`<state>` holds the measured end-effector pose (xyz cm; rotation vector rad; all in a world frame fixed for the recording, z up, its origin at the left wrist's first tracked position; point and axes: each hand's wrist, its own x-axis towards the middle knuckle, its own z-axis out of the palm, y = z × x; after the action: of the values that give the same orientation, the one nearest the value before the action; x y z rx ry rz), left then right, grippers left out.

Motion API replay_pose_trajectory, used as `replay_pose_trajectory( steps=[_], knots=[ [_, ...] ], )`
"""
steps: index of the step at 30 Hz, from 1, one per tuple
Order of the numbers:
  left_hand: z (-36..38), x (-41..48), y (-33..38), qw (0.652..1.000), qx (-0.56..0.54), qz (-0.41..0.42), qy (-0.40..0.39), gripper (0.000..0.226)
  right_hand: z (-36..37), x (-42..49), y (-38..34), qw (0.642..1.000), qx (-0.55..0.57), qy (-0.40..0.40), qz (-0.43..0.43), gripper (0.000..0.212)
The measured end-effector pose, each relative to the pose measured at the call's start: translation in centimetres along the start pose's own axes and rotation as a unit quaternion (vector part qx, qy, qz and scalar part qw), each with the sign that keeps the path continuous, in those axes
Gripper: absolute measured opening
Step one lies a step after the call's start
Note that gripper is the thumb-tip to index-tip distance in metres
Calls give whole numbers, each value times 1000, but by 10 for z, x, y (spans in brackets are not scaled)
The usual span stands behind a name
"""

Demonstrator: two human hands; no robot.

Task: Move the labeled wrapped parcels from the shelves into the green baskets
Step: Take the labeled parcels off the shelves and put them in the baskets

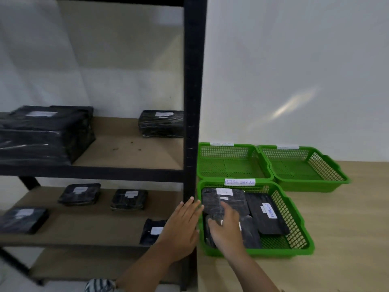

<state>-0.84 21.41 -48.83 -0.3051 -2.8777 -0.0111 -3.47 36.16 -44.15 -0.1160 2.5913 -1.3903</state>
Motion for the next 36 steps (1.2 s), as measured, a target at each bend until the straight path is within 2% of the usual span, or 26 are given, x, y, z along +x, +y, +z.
replay_pose_trajectory(
  steps=[7, 13, 18, 23, 30, 36],
  knots=[
    [-46, -68, -66, 998, 38, -51, 5, 59, 65, -37, -53, 985, -123, -42, -117, 63],
    [-86, -99, -113, 994, 47, -99, 27, 60, 101, -51, -96, 958, -200, -29, -204, 64],
    [-115, -97, -139, 992, -22, -93, 79, 62, 110, -47, -129, 930, -266, -14, -255, 64],
    [-133, -74, -159, 989, -31, -107, 93, 64, 110, -24, -156, 894, -336, 4, -297, 63],
    [-130, -26, -191, 985, -41, -129, 108, 62, 101, 29, -185, 877, -360, 41, -315, 59],
    [-123, 11, -224, 984, -60, -140, 87, 60, 87, 85, -200, 908, -325, 60, -256, 60]
  ],
)
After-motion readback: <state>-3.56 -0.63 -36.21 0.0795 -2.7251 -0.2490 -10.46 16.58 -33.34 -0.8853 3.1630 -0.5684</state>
